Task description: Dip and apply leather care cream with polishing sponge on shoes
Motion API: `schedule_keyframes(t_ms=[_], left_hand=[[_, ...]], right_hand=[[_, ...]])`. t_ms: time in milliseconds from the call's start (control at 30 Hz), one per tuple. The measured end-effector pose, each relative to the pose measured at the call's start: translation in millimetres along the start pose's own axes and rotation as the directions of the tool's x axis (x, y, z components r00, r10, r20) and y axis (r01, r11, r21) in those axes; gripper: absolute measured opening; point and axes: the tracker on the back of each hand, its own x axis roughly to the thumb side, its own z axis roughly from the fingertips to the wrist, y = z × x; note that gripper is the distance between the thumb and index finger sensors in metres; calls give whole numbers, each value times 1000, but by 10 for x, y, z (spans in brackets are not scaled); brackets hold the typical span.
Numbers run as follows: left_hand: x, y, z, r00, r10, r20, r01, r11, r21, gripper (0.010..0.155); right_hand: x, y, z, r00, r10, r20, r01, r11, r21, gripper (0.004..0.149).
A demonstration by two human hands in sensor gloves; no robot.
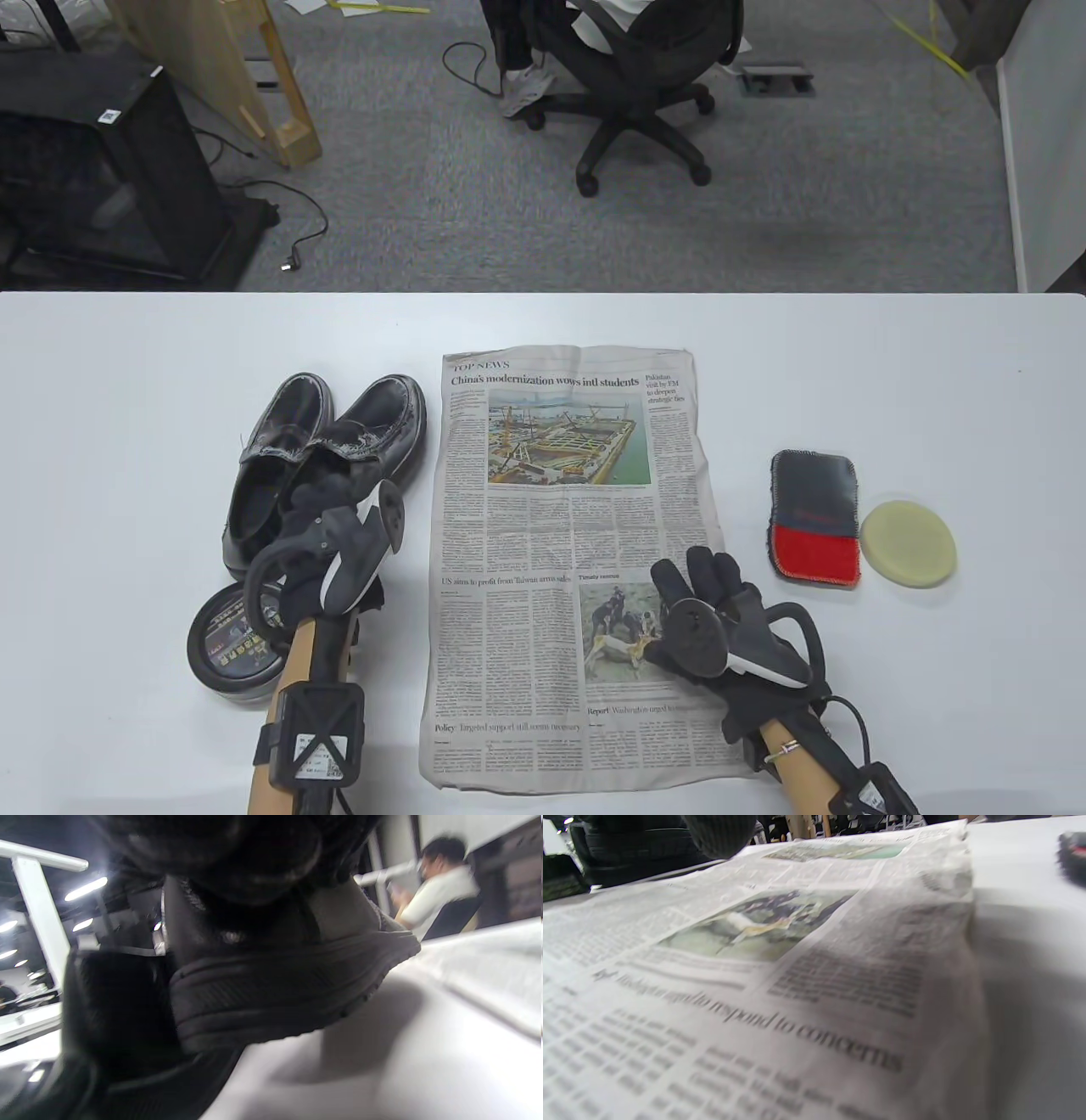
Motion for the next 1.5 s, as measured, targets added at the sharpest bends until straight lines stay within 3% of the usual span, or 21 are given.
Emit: schedule_keyframes(t_ms=[167, 300, 533, 667, 767, 900, 967, 1033, 1100, 1167, 1267, 1333, 1433, 1500], left_hand=[[10, 187, 180, 980, 155, 127, -171, 977, 130, 40], [245, 251, 369, 916, 199, 348, -271, 948, 170, 39], [764, 130, 606, 802, 151, 578, -262, 958, 113, 39], [944, 9, 659, 776, 117, 620, -220, 971, 92, 39], [1030, -98, 688, 764, 88, 640, -177, 981, 75, 39], [1038, -61, 713, 765, 26, 644, -117, 988, 99, 42], [1014, 4, 704, 754, 65, 654, -133, 990, 55, 53], [974, 101, 734, 750, 80, 657, -181, 979, 88, 64], [945, 187, 755, 774, 62, 630, -216, 962, 169, 69], [937, 239, 751, 787, 62, 613, -236, 949, 207, 77], [1007, 210, 647, 787, 106, 608, -205, 974, 95, 96], [1100, 106, 521, 788, 121, 603, -100, 993, -69, 103], [1203, -83, 425, 789, 175, 588, -44, 972, -231, 106], [1200, -112, 418, 821, 142, 553, -79, 987, -137, 100]], right_hand=[[-188, -84, 46, 998, -13, -67, 8, 997, -80, 86], [-397, -110, 66, 989, -39, -143, 21, 992, -123, 85], [-770, -54, 63, 955, -84, -285, 49, 990, -130, 83], [-938, -22, 27, 928, -54, -369, 10, 993, -118, 81], [-1058, 32, -64, 904, -6, -428, -10, 999, -36, 81], [-1138, 110, -174, 879, 75, -470, -47, 996, 70, 83], [-1150, 170, -223, 870, 100, -483, -48, 992, 120, 80], [-1143, 173, -242, 856, 109, -506, -79, 994, 82, 73], [-1144, 178, -274, 831, 205, -517, -195, 978, 76, 56], [-1128, 151, -274, 794, 255, -552, -316, 949, -16, 48], [-1043, 35, -262, 837, 185, -515, -269, 959, -94, 48], [-882, -114, -231, 901, 45, -432, -165, 956, -244, 48], [-540, -295, -278, 968, -116, -221, 29, 932, -361, 48], [-298, -347, -372, 978, -188, -91, 142, 919, -368, 48]])
